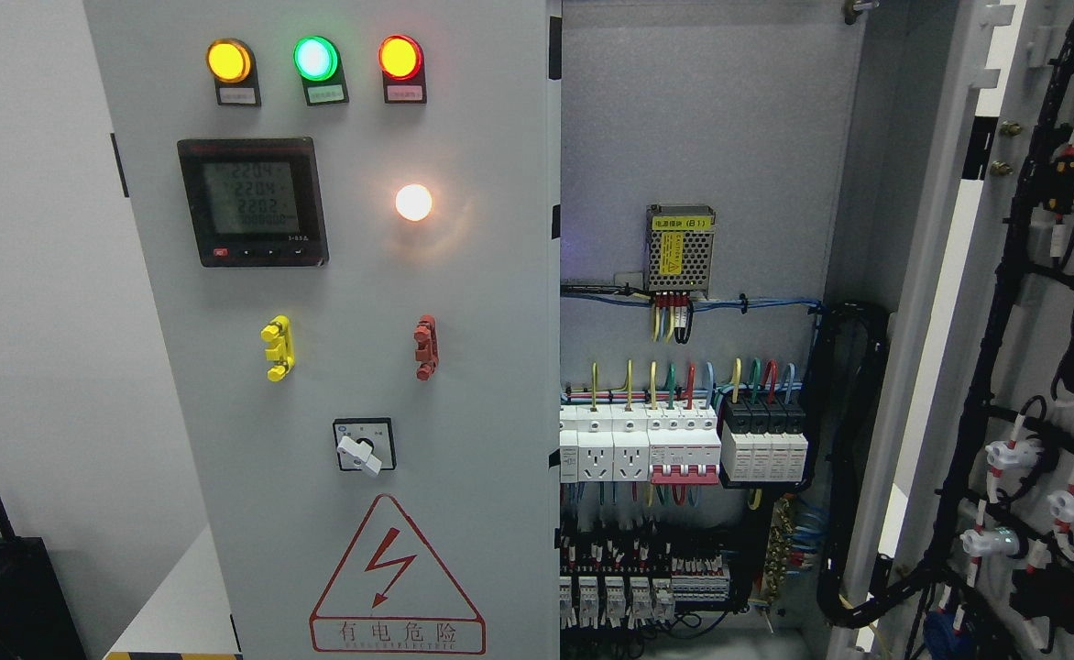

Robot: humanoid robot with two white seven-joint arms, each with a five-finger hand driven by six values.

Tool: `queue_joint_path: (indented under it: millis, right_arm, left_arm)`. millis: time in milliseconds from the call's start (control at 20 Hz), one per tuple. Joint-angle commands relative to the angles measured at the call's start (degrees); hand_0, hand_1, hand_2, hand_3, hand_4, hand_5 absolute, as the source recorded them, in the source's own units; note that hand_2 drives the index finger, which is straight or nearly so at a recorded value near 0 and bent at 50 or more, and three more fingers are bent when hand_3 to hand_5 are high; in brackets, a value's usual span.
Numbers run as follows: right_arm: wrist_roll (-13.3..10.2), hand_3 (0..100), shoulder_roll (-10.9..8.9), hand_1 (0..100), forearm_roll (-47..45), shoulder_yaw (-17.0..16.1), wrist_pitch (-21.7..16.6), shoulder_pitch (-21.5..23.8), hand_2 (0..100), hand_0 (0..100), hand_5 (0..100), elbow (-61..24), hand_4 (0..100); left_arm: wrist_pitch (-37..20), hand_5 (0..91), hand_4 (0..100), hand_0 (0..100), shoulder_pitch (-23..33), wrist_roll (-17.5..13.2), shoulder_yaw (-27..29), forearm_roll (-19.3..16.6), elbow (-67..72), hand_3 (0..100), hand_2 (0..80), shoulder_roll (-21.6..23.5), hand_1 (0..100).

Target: Open door with both hands

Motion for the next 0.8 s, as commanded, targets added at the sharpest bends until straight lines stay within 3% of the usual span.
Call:
queue_joint_path:
  millis: [0, 150, 401, 601, 751]
  right_arm:
    - [0.0, 0, 0.0, 0, 0.0, 0.0, 0.0, 0.0, 0, 11, 0, 0.0, 0]
    - [0.0, 0, 0.0, 0, 0.0, 0.0, 0.0, 0.0, 0, 11, 0, 0.0, 0]
    - [0.0, 0, 0.0, 0, 0.0, 0.0, 0.0, 0.0, 0, 11, 0, 0.0, 0]
    - [0.0, 0, 0.0, 0, -0.3, 0.0, 0.0, 0.0, 0, 11, 0, 0.0, 0]
    - [0.0, 0, 0.0, 0, 0.0, 0.0, 0.0, 0.0, 0, 11, 0, 0.0, 0]
  left_arm:
    - [0.7, 0.0, 3, 0, 8.7, -0.6, 8.5, -12.8, 13.7, 0, 0.0, -8.2, 0]
    - [0.3, 0.0, 3, 0, 7.0, -0.7, 8.6, -21.7, 24.5, 0, 0.0, -16.2, 0]
    - [0.3, 0.0, 3, 0, -2.9, -0.7, 8.6, -37.1, 48.6, 0, 0.0, -30.9, 0]
    - [-3.1, 0.0, 3, 0, -12.6, 0.2, 8.8, -38.6, 69.5, 0, 0.0, -38.9, 0]
    - [-10.5, 0.0, 3, 0, -19.1, 1.0, 8.7, -38.6, 85.0, 0, 0.0, -44.2, 0]
